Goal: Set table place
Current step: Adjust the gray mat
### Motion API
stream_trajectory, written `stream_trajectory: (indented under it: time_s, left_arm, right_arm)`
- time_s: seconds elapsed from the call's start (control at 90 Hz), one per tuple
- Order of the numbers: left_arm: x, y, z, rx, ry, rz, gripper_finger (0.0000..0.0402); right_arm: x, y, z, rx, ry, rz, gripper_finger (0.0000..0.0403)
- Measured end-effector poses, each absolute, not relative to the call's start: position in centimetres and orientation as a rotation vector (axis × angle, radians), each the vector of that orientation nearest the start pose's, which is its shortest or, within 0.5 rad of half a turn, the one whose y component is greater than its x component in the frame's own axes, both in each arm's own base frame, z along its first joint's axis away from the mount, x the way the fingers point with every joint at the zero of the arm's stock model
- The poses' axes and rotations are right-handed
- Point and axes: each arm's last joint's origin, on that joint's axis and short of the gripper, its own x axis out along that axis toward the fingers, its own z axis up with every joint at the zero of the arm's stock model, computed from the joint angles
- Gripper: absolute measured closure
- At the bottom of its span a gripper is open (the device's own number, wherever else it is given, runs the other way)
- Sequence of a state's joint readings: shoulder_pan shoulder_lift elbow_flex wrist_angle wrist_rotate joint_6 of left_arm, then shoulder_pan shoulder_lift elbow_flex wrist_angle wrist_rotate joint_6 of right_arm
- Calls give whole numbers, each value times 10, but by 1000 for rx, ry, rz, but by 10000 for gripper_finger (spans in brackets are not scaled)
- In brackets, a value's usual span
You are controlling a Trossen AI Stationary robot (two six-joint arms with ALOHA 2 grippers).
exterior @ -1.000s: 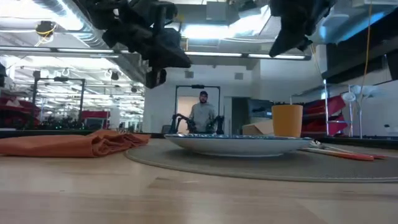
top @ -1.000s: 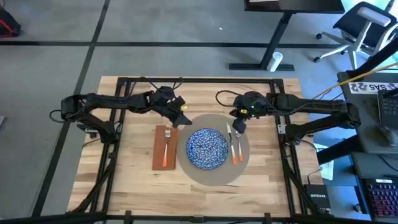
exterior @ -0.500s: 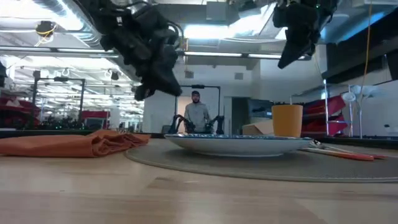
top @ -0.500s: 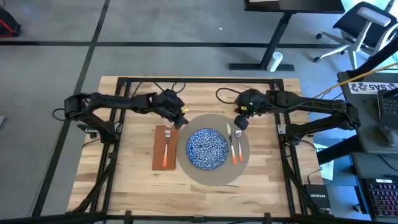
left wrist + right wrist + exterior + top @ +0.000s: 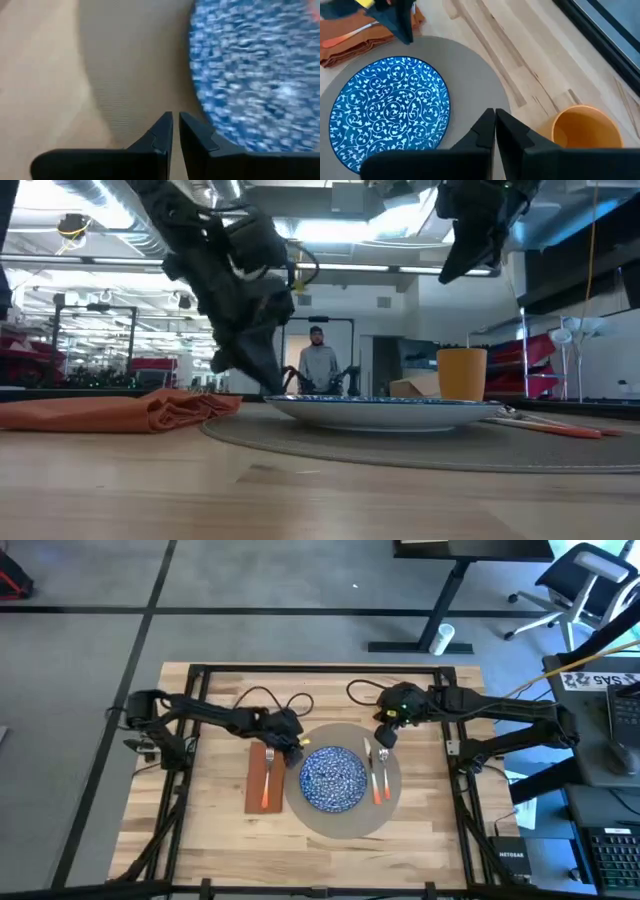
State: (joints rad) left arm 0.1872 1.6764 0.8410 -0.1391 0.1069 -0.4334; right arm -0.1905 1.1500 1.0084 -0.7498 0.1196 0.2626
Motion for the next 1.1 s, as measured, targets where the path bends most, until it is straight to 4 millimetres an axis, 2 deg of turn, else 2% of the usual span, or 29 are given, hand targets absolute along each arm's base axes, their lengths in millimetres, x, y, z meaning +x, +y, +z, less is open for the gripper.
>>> stream_trajectory:
  time_s: [0.244,0.467,0.667,0.889,1.1]
  left_arm:
    - [302,59,141,-398,970,406,387]
    - [304,61,143,-393,946,432,387]
    - [315,58,152,-406,869,313,390]
    - [314,58,131,-414,965,338,401]
    - [315,56,130,-408,970,339,402]
  right_arm:
    - [219,-46,294,276,851,-406,402]
    - [219,-46,294,276,851,-406,402]
    - [219,-46,294,276,851,-406,402]
    - [219,-46,294,276,851,-407,402]
    - [219,-46,294,276,853,-407,402]
